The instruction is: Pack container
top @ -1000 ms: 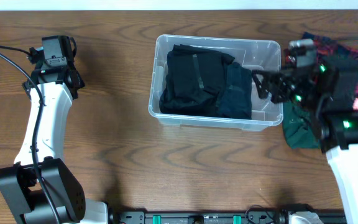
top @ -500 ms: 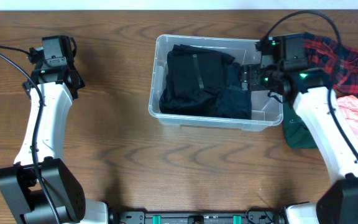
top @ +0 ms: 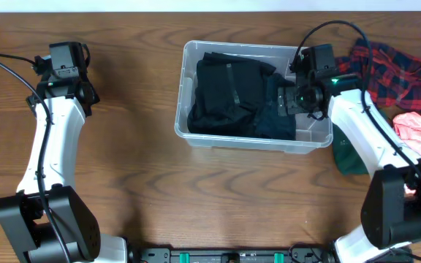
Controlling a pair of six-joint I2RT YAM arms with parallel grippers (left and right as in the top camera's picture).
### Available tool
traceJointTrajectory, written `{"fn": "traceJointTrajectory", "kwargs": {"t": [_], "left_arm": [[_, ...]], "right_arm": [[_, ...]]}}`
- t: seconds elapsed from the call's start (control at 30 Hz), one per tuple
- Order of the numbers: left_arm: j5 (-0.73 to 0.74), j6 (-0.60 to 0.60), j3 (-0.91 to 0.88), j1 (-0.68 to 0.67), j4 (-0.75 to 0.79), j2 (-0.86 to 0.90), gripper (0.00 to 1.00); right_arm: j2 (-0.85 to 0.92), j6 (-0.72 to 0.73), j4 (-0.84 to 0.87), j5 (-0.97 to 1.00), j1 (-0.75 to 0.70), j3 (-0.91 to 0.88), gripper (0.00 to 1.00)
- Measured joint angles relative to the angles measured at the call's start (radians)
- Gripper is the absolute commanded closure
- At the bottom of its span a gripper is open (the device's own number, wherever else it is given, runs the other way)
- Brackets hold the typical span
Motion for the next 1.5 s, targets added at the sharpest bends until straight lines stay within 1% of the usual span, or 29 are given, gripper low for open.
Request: {"fn": "traceJointTrajectory", "kwargs": {"t": [0.47,0.83,1.23,1.3,1.5], "left_arm": [[0.0,0.0,0.0,0.0,0.0,0.0,0.02],[0.0,0.0,0.0,0.0,0.0,0.0,0.02],[0.0,0.0,0.0,0.0,0.0,0.0,0.02],[0.0,0.0,0.0,0.0,0.0,0.0,0.02],[0.0,0.0,0.0,0.0,0.0,0.0,0.02]], "right_arm": [[0.014,-0.02,-0.016,-0.008,0.008,0.0,0.1],[0.014,-0.018,0.006,-0.008,0.048,0.0,0.09],[0.024,0.005,0.029,-0.01,0.053,0.0,0.07],[0.041,0.005,0.037,-0.013,0.053,0.0,0.07],[0.105,0.008,0.053,-0.036,0.053,-0.002,0.12]]}}
